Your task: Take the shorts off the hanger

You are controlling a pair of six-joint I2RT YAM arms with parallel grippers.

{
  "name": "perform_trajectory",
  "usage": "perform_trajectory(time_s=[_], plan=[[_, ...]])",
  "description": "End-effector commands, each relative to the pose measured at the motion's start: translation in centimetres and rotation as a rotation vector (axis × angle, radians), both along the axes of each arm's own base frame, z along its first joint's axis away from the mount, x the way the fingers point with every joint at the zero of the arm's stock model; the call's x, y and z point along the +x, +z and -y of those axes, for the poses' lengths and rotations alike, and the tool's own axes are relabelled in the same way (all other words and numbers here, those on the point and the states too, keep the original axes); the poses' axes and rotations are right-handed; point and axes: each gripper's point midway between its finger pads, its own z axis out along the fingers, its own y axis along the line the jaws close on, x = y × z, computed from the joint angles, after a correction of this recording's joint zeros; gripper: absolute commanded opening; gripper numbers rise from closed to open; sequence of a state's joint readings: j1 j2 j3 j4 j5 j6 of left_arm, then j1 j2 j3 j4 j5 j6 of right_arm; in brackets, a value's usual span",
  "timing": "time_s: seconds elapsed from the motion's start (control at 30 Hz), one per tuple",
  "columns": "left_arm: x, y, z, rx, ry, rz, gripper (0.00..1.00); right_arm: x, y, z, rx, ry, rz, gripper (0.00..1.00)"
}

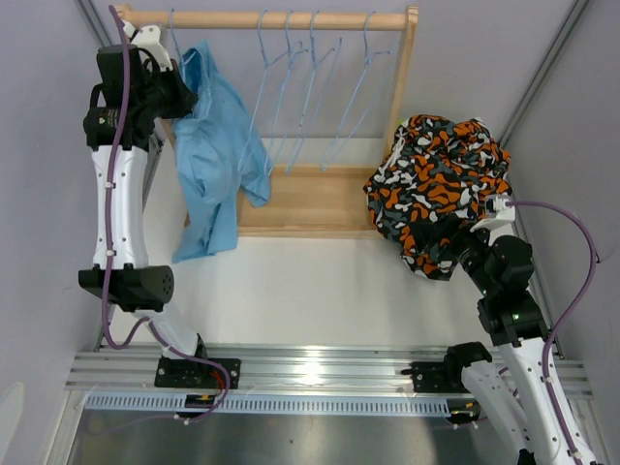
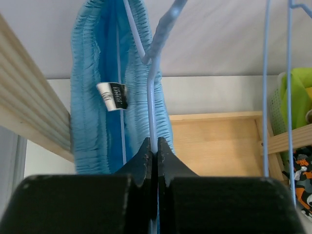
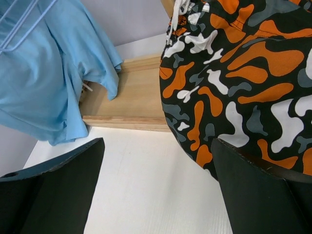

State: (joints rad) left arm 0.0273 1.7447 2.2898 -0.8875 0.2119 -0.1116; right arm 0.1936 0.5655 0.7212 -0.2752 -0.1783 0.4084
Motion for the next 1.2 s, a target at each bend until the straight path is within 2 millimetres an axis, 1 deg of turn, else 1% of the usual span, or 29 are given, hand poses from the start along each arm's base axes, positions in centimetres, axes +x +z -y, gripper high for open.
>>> perform_trajectory(time_s=[0.0, 0.07, 0.1, 0.2, 0.23, 0.3, 0.33, 0.43, 0.47, 0.53, 0.57, 0.63, 0.67, 0.7, 0.73, 0.77, 0.8, 0.83, 0.87, 0.9, 0.93, 0.97, 1.0, 1.03, 1.07, 1.1, 1.13, 1.17], plan=[[-1.9, 4.4, -0.4, -0.017, 0.017, 0.111, 0.00, -0.1, 1.3, 0.2, -0.001, -0.007, 0.052, 0.99], [-2.8, 5.8, 0.1, -0.025, 0.000, 0.147, 0.00, -0.2, 1.4, 0.1, 0.003, -0.005, 0.054, 0.99], [-3.9, 7.2, 0.6, -0.028, -0.023, 0.183, 0.00, -0.3, 1.6, 0.0, 0.009, -0.001, 0.058, 1.00], [-5.8, 10.1, 1.3, -0.033, -0.052, 0.272, 0.00, -0.3, 1.6, -0.1, 0.019, 0.003, 0.057, 1.00], [-7.1, 11.4, 1.5, -0.038, -0.060, 0.310, 0.00, -0.3, 1.6, -0.1, 0.020, 0.005, 0.057, 0.99], [-8.4, 12.8, 1.9, -0.041, -0.074, 0.355, 0.00, -0.4, 1.8, -0.1, 0.028, 0.004, 0.057, 0.99], [-9.7, 13.9, 2.0, -0.041, -0.075, 0.385, 0.00, -0.4, 1.9, -0.1, 0.032, 0.002, 0.060, 0.99], [-11.7, 15.2, 2.2, -0.041, -0.085, 0.428, 0.00, -0.7, 2.3, 0.0, 0.032, -0.002, 0.072, 1.00], [-12.9, 15.6, 2.3, -0.041, -0.088, 0.444, 0.00, -0.7, 2.2, 0.1, 0.031, -0.005, 0.069, 1.00], [-14.4, 16.2, 2.6, -0.038, -0.107, 0.469, 0.00, -0.8, 2.4, 0.3, 0.025, -0.012, 0.073, 1.00], [-15.8, 16.5, 2.8, -0.038, -0.116, 0.484, 0.00, -0.9, 2.4, 0.3, 0.023, -0.014, 0.073, 0.99], [-16.7, 15.5, 3.2, -0.038, -0.139, 0.464, 0.00, -0.9, 2.8, 0.4, 0.025, -0.020, 0.081, 1.00], [-18.5, 15.8, 3.4, -0.034, -0.149, 0.482, 0.00, -0.9, 2.9, 0.4, 0.025, -0.020, 0.082, 0.99], [-18.2, 13.6, 3.4, -0.035, -0.154, 0.423, 0.00, -1.0, 3.0, 0.4, 0.027, -0.018, 0.086, 1.00], [-19.0, 13.2, 3.6, -0.034, -0.163, 0.422, 0.00, -1.0, 3.4, 0.4, 0.032, -0.017, 0.094, 0.99], [-21.8, 13.8, 3.8, -0.029, -0.180, 0.463, 0.00, -1.1, 3.6, 0.2, 0.037, -0.010, 0.099, 1.00], [-21.2, 10.5, 3.9, -0.028, -0.184, 0.387, 0.00, -1.2, 3.9, 0.1, 0.041, 0.000, 0.109, 1.00], [-22.3, 10.1, 3.9, -0.024, -0.188, 0.395, 0.00, -1.4, 4.5, 0.0, 0.046, 0.011, 0.132, 1.00], [-23.4, 9.6, 3.8, -0.019, -0.182, 0.404, 0.00, -1.9, 5.0, -0.7, 0.053, 0.056, 0.149, 1.00], [-25.6, 8.6, 3.8, -0.013, -0.182, 0.419, 0.00, -2.3, 5.4, -1.1, 0.057, 0.084, 0.167, 1.00], [-25.6, 6.4, 3.7, -0.019, -0.173, 0.380, 0.00, -2.6, 6.3, -1.6, 0.065, 0.115, 0.203, 0.99], [-26.0, 4.2, 4.4, -0.032, -0.205, 0.342, 0.00, -3.6, 7.1, -2.6, 0.067, 0.188, 0.235, 0.99], [-28.2, 4.0, 5.1, -0.037, -0.248, 0.375, 0.00, -4.0, 7.6, -3.1, 0.075, 0.222, 0.249, 1.00], [-28.9, 2.9, 5.7, -0.050, -0.285, 0.362, 0.00, -4.5, 8.4, -3.5, 0.084, 0.255, 0.280, 0.99], [-28.1, -0.9, 6.3, -0.072, -0.313, 0.280, 0.00, -4.8, 9.0, -4.0, 0.091, 0.291, 0.294, 0.99], [-29.3, -1.5, 7.3, -0.092, -0.374, 0.285, 0.00, -5.5, 9.3, -4.9, 0.107, 0.352, 0.290, 1.00], [-31.3, -1.4, 7.8, -0.100, -0.418, 0.330, 0.00, -5.9, 9.8, -5.3, 0.118, 0.381, 0.300, 0.99], [-31.0, -3.3, 8.3, -0.117, -0.441, 0.306, 0.00, -6.1, 10.1, -5.7, 0.124, 0.406, 0.299, 0.99]])
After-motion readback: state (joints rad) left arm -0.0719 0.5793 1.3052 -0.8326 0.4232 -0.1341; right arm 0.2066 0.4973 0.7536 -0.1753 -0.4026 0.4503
